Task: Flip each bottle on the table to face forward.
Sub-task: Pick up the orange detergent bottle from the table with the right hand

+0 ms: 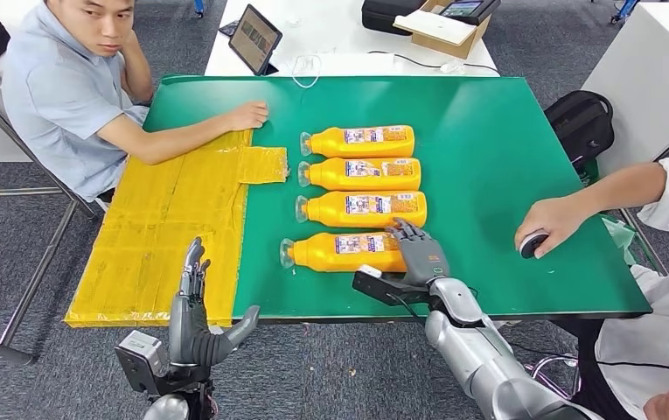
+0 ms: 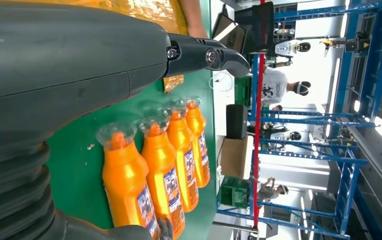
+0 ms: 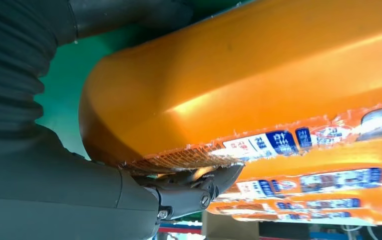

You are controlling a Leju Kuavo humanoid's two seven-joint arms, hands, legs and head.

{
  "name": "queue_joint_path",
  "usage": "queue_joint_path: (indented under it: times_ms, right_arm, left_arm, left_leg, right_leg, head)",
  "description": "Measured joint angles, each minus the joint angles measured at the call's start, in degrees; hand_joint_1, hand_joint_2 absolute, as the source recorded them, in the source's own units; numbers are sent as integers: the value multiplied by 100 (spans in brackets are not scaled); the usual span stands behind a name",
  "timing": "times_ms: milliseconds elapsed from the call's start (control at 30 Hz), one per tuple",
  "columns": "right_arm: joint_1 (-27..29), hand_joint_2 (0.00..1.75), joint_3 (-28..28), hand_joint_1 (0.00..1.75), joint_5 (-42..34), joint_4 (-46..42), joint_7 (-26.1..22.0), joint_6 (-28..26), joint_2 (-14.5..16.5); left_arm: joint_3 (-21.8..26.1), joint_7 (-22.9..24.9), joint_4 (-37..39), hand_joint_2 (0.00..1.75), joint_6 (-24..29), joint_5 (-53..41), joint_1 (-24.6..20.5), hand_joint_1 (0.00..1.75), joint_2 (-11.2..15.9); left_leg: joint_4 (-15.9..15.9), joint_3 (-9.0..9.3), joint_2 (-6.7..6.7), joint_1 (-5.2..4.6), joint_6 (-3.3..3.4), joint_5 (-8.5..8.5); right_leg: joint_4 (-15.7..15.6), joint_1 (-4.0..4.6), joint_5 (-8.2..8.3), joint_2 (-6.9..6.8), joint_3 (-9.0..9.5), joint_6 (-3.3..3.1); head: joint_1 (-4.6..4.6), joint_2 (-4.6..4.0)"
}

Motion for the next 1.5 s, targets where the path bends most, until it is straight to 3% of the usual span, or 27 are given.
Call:
queue_joint_path:
  times_ms: [400,567,767,1100,1300,1500]
  right_arm:
    - [-193,175,185,146,72,285,44,69,28]
    - [-300,175,274,174,118,395,131,207,27]
    - [-337,175,271,175,-368,445,-132,419,46]
    - [-330,175,235,175,-523,476,-255,470,87]
    - [200,175,-132,175,-2218,89,-1435,404,340]
    - [1352,175,-368,175,-3974,-1600,-1794,-237,848]
  left_arm:
    - [-45,0,54,175,-4,51,-10,0,0]
    - [-45,0,56,175,-6,65,-14,0,2]
    - [-45,0,56,175,-47,168,-12,0,8]
    - [-42,0,56,175,-66,208,-9,0,11]
    - [100,0,32,175,8,578,77,0,-45]
    - [483,21,-290,175,-329,1306,345,0,-186]
  left_leg:
    - [0,26,1,0,0,-1]
    - [0,36,8,0,-2,-3]
    - [-1,58,12,1,-3,-9]
    - [-2,75,16,1,-4,-11]
    - [-2,67,13,3,-4,-11]
    - [-2,0,9,7,-6,-6]
  right_leg:
    - [-1,0,-1,1,23,-1]
    - [-2,0,-1,7,29,-1]
    - [-2,2,-1,13,48,-2]
    - [-3,2,-2,20,63,-3]
    - [-2,5,-2,19,64,-3]
    - [4,7,-4,16,2,-3]
  head:
    - [-1,0]
    - [-2,0]
    - [0,0]
    - [1,0]
    - [0,0]
    - [-3,0]
